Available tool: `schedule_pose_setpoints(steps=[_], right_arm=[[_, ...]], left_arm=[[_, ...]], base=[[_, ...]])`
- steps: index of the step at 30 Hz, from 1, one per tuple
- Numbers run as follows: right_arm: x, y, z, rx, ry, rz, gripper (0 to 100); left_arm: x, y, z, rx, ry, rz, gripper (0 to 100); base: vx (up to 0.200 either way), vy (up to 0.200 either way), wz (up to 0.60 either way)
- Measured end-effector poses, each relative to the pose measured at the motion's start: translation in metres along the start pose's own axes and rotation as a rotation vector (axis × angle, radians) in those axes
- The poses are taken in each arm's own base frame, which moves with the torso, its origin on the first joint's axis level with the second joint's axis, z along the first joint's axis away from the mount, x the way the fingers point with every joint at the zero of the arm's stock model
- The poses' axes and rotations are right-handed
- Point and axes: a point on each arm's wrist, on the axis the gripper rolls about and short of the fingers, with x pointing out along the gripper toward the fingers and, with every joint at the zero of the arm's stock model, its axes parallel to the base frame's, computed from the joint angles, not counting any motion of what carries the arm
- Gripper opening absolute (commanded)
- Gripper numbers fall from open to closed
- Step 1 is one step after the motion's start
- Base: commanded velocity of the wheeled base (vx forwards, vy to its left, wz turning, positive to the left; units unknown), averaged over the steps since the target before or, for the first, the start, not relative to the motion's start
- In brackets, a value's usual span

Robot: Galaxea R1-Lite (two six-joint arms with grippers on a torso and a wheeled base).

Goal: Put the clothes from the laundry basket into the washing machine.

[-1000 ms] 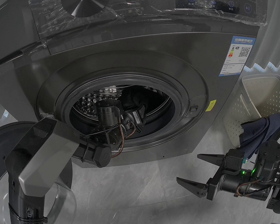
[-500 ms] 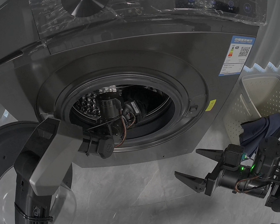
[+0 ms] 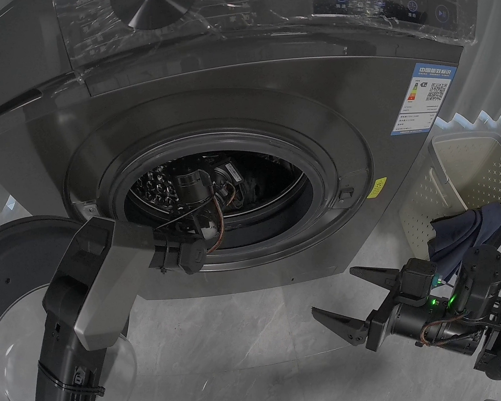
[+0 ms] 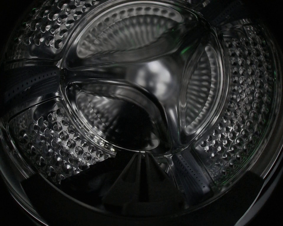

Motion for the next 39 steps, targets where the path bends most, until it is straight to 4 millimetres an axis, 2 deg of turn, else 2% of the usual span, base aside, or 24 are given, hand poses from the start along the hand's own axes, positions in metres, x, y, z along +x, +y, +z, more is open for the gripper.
schedule_pose_setpoints(steps=[5,12,26,33,39], right_arm=[[0.000,0.000,0.000,0.000,0.001,-0.001,100],[0.000,0.000,0.000,0.000,0.001,-0.001,100],[0.000,0.001,0.000,0.000,0.002,0.002,100],[-0.004,0.000,-0.003,0.000,0.016,-0.001,100],[-0.012,-0.002,-0.005,0.001,0.035,-0.011,100]], left_arm=[[0.000,0.001,-0.006,0.028,0.001,-0.008,100],[-0.009,0.003,-0.020,0.050,0.069,0.005,100],[-0.050,-0.012,-0.019,0.096,0.194,-0.022,100],[-0.096,-0.008,-0.030,0.232,0.334,-0.068,100],[-0.151,-0.014,-0.019,0.299,0.411,-0.133,100]], base=[[0.000,0.000,0.00],[0.000,0.000,0.00],[0.000,0.000,0.00],[0.000,0.000,0.00],[0.000,0.000,0.00]])
